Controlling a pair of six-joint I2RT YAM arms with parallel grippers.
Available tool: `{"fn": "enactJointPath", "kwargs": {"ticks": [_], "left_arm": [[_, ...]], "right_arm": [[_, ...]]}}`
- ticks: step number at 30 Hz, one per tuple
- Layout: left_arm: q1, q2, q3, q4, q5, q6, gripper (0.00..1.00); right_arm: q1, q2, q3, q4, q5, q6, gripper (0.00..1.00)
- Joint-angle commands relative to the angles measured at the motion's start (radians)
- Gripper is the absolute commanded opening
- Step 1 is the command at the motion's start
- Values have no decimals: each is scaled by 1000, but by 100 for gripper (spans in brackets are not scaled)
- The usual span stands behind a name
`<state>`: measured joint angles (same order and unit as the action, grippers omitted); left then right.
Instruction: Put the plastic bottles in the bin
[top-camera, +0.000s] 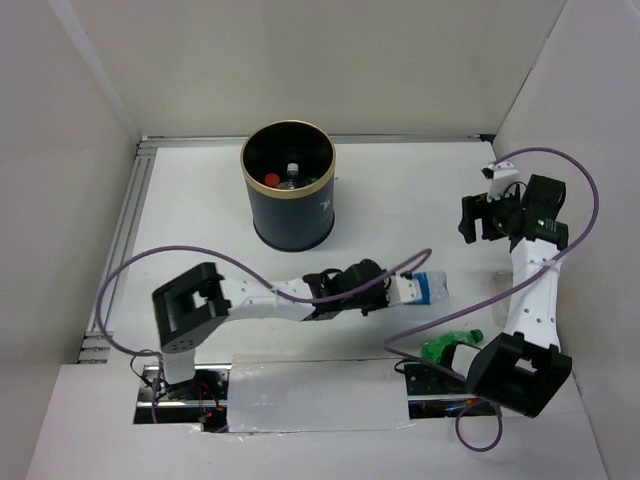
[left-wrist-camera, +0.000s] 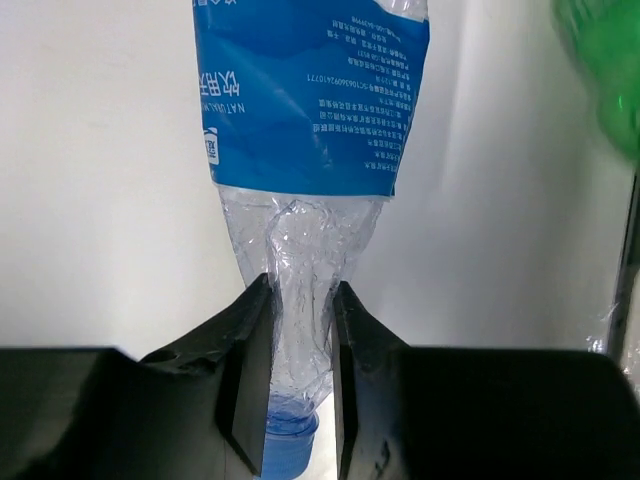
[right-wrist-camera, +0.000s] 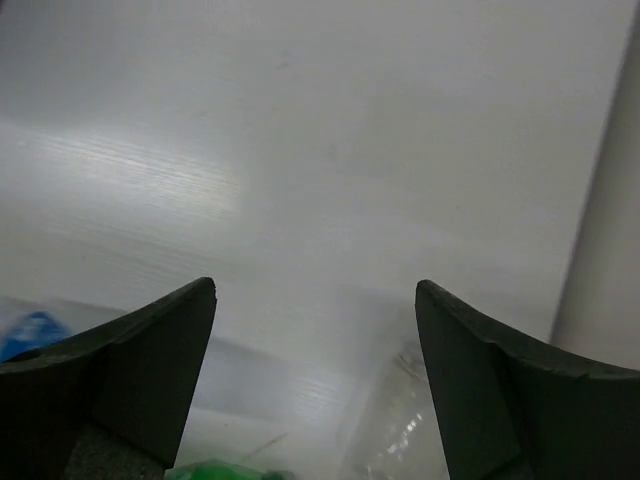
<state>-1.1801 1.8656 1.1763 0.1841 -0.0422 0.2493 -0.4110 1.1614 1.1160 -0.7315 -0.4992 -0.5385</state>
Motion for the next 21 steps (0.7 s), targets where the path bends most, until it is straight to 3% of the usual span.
{"fn": "enactJointPath", "kwargs": {"ticks": [1,8,12,16,19,21], "left_arm": [[63,-199,92,-13,-119,-90,14],[261,-381,262,-161,-301,-180,16],[420,-381,364,-196,-367,-295,23],[569,-286,420,-205,-367,-386,33],[617,-189,496,-271,-418,-419,47],[648,-152,516,-343,-391,-433,92]], "right_arm": [[-55,-35,-45,26,264,41,89],[-91,-104,-180,26,335,40,95],[-123,-94,-222,58,375,40,97],[-132,-37,-231,58,405,31,98],[-141,0,-231,47,433,-1,99],[-153,24,-231,47,455,-30,99]]}}
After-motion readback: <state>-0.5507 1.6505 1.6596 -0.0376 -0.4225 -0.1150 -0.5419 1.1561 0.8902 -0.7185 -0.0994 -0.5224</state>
